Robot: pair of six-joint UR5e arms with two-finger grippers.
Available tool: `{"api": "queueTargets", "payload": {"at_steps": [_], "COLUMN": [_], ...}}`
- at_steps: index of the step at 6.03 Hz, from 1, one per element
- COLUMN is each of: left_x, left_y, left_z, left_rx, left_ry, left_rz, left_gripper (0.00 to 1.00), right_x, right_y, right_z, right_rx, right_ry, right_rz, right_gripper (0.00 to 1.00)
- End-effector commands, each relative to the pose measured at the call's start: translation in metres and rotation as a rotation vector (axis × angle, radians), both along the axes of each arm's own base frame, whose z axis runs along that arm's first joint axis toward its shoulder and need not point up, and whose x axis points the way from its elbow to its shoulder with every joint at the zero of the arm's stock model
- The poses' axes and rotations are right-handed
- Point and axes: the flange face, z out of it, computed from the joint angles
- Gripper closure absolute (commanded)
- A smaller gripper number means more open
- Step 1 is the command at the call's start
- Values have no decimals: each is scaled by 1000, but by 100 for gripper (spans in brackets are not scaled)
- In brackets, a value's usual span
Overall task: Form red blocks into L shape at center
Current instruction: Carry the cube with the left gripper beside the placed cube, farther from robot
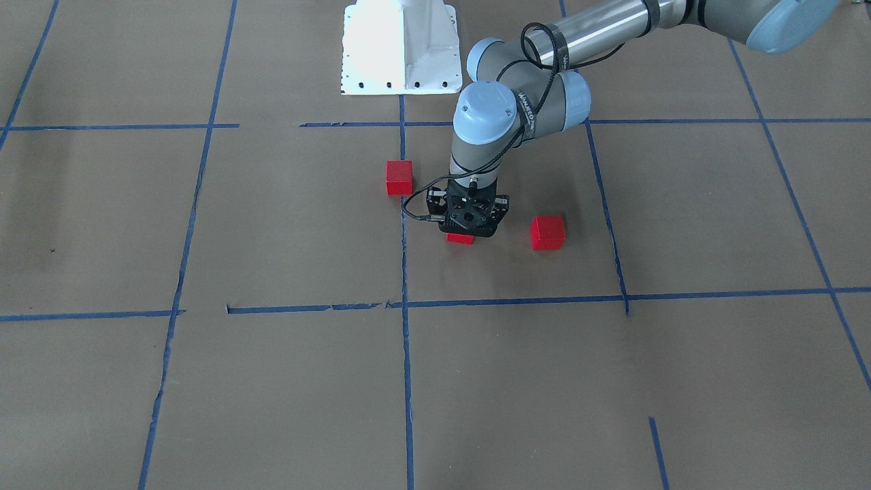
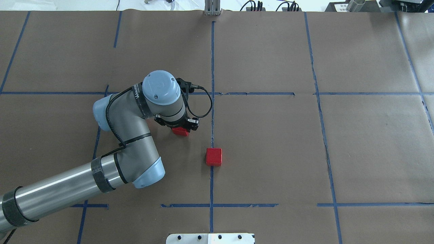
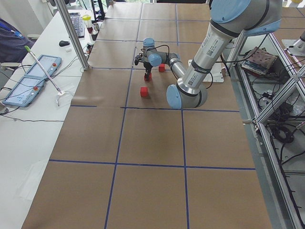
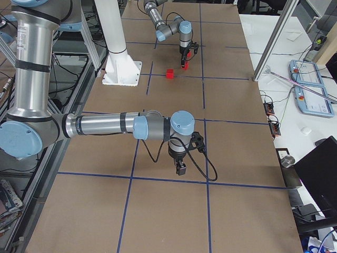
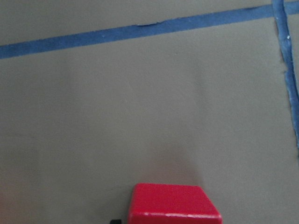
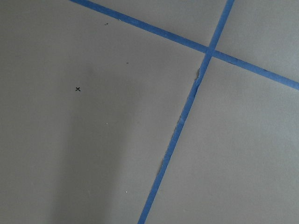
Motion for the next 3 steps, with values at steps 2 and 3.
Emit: {"api": "queueTargets", "payload": {"at_steps": [2,3], "left_x": [15,38], "left_y": [11,21], "left_z": [-51,-61], "left_rx": [-81,-123], "left_ry": [54,49], "left_rz": [-78,-109], "left_gripper": [83,84], "right_x": [0,0], "right_y": [0,-1], "right_z": [0,-1], "right_rx": [-3,-4], "right_ry": [0,0], "right_rz": [4,6], "right_gripper": [1,1]}}
